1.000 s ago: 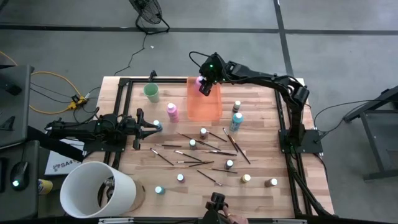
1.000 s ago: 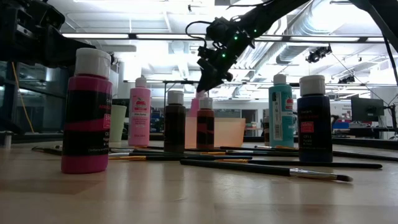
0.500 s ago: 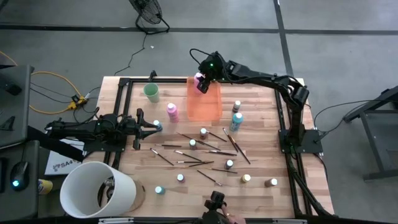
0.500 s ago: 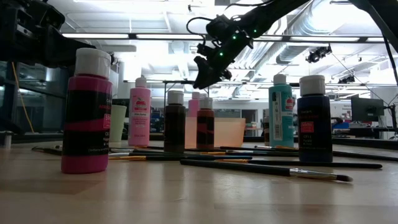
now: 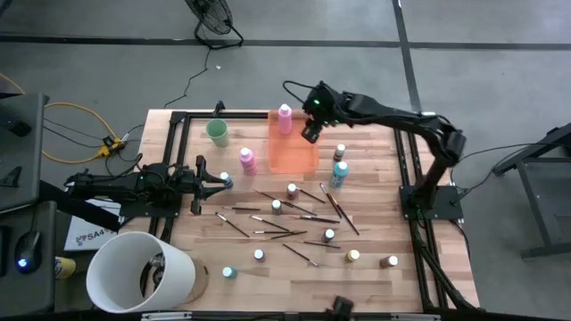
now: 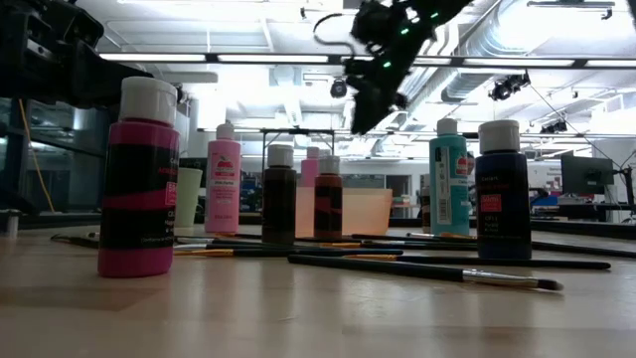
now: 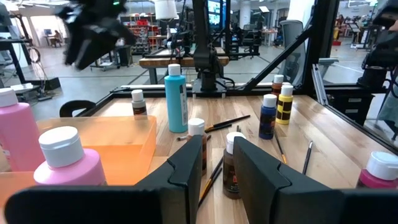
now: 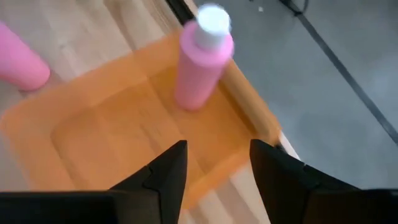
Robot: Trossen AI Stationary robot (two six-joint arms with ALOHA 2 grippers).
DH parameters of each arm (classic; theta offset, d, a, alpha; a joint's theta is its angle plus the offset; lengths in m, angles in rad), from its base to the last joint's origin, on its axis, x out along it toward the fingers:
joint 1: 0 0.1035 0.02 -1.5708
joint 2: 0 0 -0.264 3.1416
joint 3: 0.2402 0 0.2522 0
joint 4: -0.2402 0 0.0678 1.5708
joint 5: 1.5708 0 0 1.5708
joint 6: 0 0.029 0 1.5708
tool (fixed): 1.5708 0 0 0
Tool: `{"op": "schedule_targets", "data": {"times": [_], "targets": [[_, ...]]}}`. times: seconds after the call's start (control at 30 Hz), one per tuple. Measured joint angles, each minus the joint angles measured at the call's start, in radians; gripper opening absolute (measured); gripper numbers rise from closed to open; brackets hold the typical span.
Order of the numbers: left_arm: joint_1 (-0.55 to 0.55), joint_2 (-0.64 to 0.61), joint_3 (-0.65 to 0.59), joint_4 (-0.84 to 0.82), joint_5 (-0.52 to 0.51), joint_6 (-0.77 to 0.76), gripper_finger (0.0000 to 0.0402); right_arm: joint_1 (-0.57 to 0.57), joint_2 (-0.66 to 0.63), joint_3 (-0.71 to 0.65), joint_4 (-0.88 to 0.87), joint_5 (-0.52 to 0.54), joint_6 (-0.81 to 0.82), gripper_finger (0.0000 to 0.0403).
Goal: Pick & Place Paint Supplies
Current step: Put the blue paint bottle into the orange bin
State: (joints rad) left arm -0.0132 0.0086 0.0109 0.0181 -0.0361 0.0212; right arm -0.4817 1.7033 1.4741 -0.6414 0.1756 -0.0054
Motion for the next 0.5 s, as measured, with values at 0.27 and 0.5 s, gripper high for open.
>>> {"op": "schedule_targets", "data": {"times": [0.27, 0.5], "targets": [[0.0, 0.0, 0.0, 0.0, 0.0, 0.0, 0.0088, 0.098, -0.35, -0.341, 0.005, 0.132, 0.271, 0.0162], [0.0, 0.0, 0.0, 0.0, 0.0, 0.0, 0.0088, 0.302, -0.634, -0.572, 0.003, 0.296, 0.471, 0.0163]]}}
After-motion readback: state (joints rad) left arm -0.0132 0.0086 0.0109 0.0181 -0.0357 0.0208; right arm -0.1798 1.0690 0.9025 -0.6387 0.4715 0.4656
